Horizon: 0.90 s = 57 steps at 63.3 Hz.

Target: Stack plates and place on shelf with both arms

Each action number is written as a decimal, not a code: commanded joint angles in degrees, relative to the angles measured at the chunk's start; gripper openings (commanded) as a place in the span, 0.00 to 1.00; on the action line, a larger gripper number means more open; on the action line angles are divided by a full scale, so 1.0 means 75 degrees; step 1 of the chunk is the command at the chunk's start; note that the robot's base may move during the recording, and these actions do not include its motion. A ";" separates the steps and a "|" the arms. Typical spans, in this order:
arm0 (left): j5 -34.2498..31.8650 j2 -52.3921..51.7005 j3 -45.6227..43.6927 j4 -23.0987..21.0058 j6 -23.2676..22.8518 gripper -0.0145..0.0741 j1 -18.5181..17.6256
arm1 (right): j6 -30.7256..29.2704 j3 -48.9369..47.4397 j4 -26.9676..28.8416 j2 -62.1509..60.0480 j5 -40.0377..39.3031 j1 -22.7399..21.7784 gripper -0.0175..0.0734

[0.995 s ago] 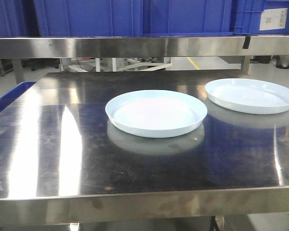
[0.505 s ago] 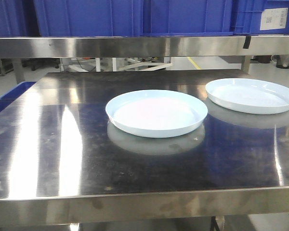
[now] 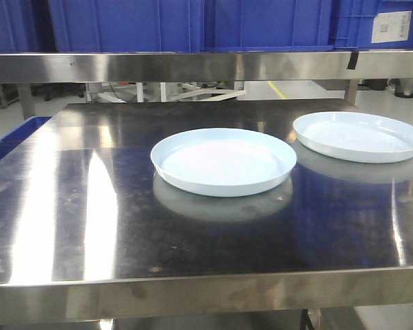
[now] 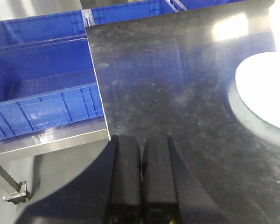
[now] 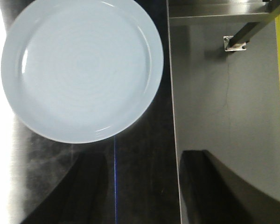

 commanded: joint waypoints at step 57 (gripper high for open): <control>-0.0460 -0.0042 -0.0212 -0.0045 -0.0035 0.26 0.0008 | -0.0143 -0.0275 0.0039 0.2380 -0.2897 -0.0141 0.63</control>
